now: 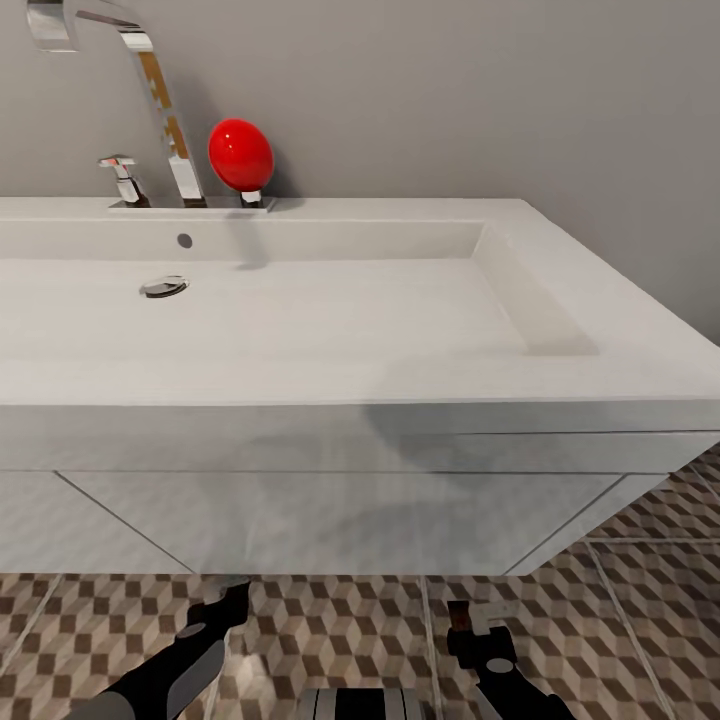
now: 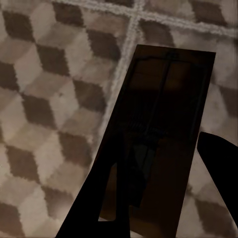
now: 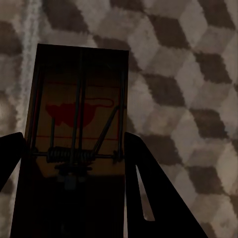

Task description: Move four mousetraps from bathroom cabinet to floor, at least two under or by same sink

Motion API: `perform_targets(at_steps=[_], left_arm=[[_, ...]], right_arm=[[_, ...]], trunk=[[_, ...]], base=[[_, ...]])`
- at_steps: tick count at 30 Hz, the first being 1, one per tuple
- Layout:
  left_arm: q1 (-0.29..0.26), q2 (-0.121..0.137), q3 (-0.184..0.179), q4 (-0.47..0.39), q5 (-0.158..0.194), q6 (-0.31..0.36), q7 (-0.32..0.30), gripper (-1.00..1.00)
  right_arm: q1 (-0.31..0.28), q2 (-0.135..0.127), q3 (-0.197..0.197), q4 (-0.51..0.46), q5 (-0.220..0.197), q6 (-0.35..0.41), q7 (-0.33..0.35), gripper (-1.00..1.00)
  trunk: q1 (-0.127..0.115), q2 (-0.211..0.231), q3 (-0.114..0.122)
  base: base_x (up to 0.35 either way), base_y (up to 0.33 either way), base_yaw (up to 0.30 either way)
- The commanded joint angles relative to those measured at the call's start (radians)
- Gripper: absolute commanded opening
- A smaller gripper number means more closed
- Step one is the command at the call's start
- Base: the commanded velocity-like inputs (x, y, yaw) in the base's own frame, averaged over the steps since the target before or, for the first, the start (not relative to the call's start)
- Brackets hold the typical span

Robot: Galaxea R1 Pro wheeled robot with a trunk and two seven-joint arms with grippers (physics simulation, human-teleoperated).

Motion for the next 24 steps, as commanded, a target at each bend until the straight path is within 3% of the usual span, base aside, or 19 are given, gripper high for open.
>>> perform_targets(at_steps=[1, 24], left_arm=[[-0.001, 0.002, -0.016, -0.002, 0.011, -0.009, 0.006, -1.0], [0.001, 0.005, -0.029, 0.026, 0.008, -0.015, 0.017, -1.0]], right_arm=[[-0.001, 0.0, 0.006, 0.001, -0.002, -0.003, -0.005, -1.0], [-0.001, -0.006, 0.0, -0.002, 0.001, -0.004, -0.005, -1.0]], trunk=[[0.0, 0.0, -0.001], [0.0, 0.0, -0.001]], base=[[0.0, 0.0, 0.0], [0.0, 0.0, 0.0]])
